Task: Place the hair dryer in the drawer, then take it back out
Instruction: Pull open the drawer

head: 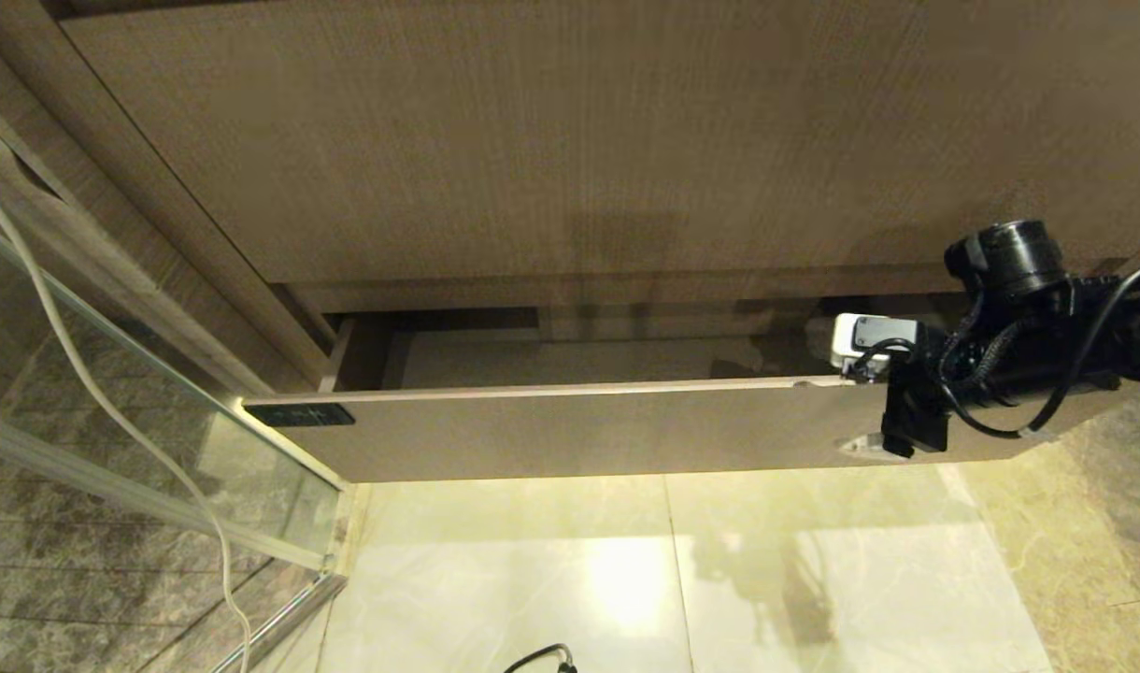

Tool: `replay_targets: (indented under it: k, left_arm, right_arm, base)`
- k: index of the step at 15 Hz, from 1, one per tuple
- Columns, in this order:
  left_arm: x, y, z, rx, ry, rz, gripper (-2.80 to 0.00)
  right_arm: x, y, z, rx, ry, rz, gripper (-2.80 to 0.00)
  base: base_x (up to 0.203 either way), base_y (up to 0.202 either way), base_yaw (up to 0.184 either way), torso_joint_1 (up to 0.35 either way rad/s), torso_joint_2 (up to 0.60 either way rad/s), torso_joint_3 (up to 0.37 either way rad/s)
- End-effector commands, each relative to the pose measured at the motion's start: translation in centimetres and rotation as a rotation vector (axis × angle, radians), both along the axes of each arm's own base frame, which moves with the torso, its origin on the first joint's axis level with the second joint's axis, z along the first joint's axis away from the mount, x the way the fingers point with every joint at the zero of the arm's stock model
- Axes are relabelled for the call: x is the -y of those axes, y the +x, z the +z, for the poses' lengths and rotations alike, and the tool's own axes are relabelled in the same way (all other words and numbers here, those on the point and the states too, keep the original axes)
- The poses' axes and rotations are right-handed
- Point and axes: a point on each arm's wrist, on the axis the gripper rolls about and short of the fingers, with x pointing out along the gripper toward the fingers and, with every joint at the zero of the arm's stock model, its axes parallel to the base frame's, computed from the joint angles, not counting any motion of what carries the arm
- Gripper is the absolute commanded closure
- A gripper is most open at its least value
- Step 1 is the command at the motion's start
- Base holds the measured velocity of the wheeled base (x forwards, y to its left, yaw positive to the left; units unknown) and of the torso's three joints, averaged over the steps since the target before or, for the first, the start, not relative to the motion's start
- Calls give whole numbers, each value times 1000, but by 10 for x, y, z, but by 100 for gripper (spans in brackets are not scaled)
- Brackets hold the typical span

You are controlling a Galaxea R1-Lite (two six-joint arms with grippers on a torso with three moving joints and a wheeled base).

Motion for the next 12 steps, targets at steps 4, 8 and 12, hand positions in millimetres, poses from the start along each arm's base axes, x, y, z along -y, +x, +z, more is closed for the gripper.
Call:
replay_targets:
  k: [4, 8, 12]
  left_arm:
    - [0, 0, 0, -2, 0, 0, 0]
    - [0, 0, 0, -1, 0, 0, 0]
    - [0, 0, 0, -1, 0, 0, 0]
  right_arm:
    - [12, -56, 54, 60, 237, -235, -280]
    - [21, -114, 62, -13, 521, -497, -280]
    - [31, -158, 51, 52, 523, -690, 0]
  base:
    - [0, 0, 0, 0, 0, 0]
    - [0, 0, 0, 0, 0, 0]
    - [0, 0, 0, 0, 0, 0]
